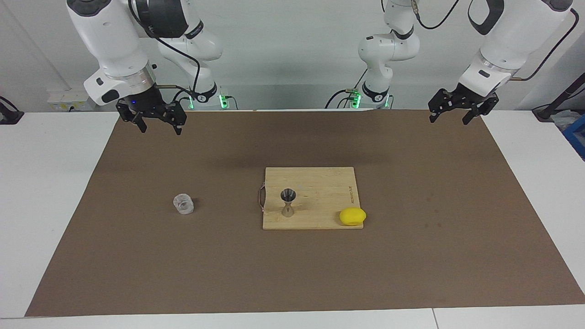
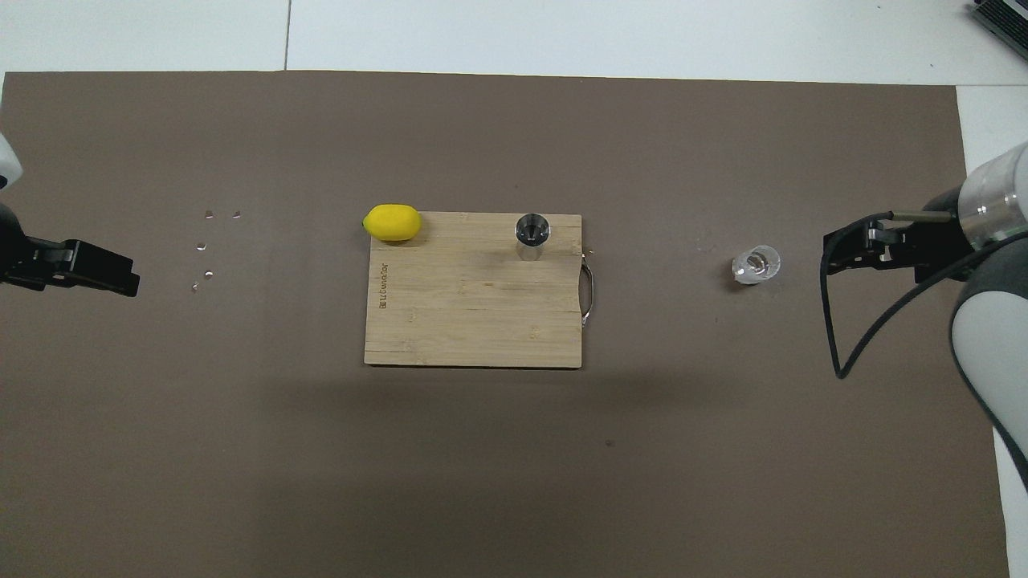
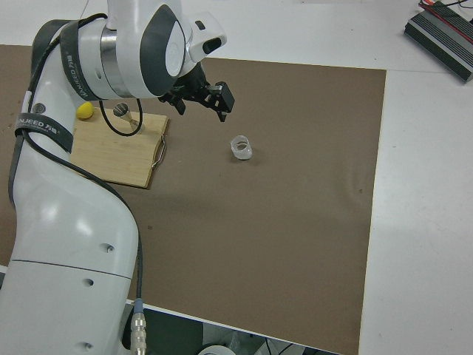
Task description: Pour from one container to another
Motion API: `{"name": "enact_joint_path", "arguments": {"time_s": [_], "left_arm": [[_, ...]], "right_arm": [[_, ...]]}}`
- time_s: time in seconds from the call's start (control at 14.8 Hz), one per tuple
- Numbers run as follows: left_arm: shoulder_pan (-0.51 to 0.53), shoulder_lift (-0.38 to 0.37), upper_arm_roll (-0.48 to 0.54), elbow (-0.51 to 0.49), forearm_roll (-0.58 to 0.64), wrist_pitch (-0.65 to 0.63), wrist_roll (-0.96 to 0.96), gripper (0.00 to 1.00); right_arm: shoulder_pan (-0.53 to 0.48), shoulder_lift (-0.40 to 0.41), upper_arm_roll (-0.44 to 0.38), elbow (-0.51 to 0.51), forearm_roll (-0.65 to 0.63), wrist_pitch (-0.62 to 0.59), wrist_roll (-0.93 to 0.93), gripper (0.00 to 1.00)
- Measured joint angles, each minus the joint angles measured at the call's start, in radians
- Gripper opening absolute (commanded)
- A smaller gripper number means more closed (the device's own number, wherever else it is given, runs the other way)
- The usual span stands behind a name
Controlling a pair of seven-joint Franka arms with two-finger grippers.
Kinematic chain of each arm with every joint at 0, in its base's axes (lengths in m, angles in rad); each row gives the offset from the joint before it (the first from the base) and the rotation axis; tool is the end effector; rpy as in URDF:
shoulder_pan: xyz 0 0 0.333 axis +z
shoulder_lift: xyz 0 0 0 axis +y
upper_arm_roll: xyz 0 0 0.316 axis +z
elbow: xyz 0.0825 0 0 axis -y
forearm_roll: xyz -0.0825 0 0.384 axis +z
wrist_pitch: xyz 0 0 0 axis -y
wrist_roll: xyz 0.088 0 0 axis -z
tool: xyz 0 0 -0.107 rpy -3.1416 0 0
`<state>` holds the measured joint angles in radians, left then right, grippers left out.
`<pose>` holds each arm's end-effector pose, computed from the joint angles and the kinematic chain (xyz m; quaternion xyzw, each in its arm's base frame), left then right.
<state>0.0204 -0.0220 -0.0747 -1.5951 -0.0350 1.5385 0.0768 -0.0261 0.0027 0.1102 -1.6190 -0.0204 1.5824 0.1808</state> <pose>0.5429 -0.0338 0.6224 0.9975 -0.0657 -0.0171 0.0169 0.5530 0.0444 0.6013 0.9986 -0.0480 -0.0181 0.0126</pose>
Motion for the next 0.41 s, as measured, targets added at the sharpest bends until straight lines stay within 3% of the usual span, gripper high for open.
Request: {"name": "enact_joint_path", "arguments": {"time_s": [0.41], "left_arm": [[0.0,0.0,0.004,-0.001,0.001,0.056,0.0,1.0]], "right_arm": [[0.0,0.0,0.0,0.0,0.0,0.0,0.0,0.99]]}}
